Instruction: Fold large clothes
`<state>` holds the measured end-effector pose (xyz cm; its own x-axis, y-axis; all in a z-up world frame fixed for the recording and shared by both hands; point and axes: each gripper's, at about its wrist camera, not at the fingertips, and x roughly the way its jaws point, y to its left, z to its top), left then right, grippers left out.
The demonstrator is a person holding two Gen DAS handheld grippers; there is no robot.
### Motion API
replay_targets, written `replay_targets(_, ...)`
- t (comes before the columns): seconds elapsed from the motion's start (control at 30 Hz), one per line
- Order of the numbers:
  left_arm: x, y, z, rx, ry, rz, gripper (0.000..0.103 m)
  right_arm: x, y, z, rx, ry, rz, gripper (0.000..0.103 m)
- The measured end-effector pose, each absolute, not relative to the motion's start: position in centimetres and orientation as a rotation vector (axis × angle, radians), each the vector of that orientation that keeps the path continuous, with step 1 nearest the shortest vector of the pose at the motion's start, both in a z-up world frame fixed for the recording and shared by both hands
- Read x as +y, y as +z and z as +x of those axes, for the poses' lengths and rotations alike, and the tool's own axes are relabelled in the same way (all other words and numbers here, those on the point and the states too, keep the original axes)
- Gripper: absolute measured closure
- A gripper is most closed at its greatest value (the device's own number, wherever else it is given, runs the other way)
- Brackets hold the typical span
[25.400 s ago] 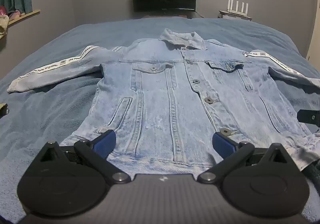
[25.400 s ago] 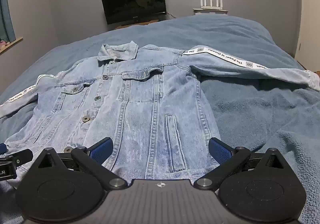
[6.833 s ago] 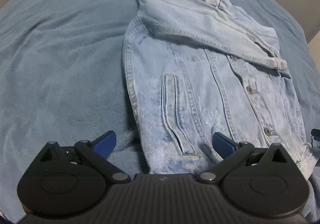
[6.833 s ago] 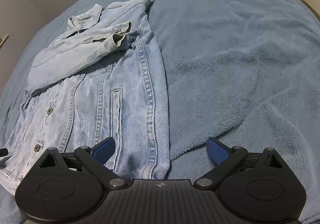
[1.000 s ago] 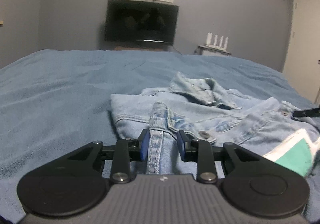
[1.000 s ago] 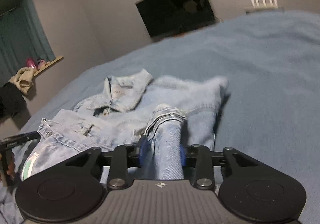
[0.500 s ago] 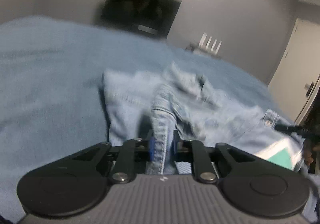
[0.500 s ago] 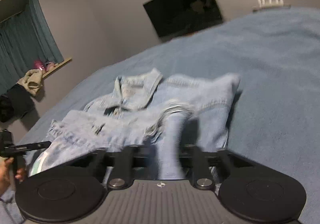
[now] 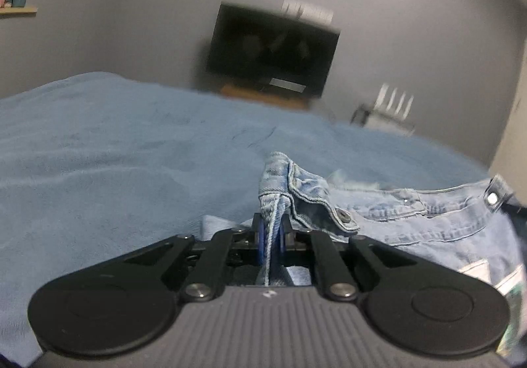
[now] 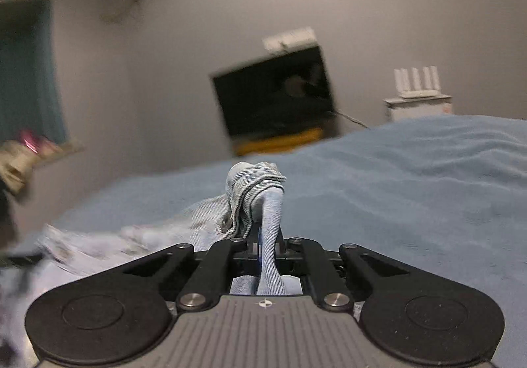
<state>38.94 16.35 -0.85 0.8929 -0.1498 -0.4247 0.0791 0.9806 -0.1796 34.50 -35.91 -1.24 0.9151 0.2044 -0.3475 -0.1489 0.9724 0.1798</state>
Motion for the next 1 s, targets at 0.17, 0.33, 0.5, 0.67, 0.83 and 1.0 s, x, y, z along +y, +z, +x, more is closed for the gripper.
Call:
replay_targets(0.17,13.7,-2.7,42.6,0.520,-0.041,0.031,0.097,-33.6,-3.5,39.1,0.454,0.069,0.025,0.098)
replay_targets(0.33,14.3,-3.5,44.5,0.547,-0.031,0.031,0.095,-32.3,-4.8,41.8,0.502,0.026,0.003,0.098)
replay_targets(0.5,13.2,-3.7,45.1,0.549,-0.006,0.087,0.095,-30.6,-7.1,44.2,0.557,-0.030,-0.023,0.096)
replay_targets(0.67,11.9,-4.5,46.4,0.663,0.000,0.216,0.084,-30.4,-8.5,45.9,0.669,-0.052,-0.055,0.078)
replay_targets(0.83,12.6,-2.4,44.2,0.661,0.061,0.278,0.030,-31.8,-6.4,43.7,0.652,0.003,-0.047,0.056)
replay_targets(1.0,11.0,0.1,38.3,0.538,0.026,0.218,0.030,-30.0,-4.1,37.3,0.451,0.155,-0.082,0.052)
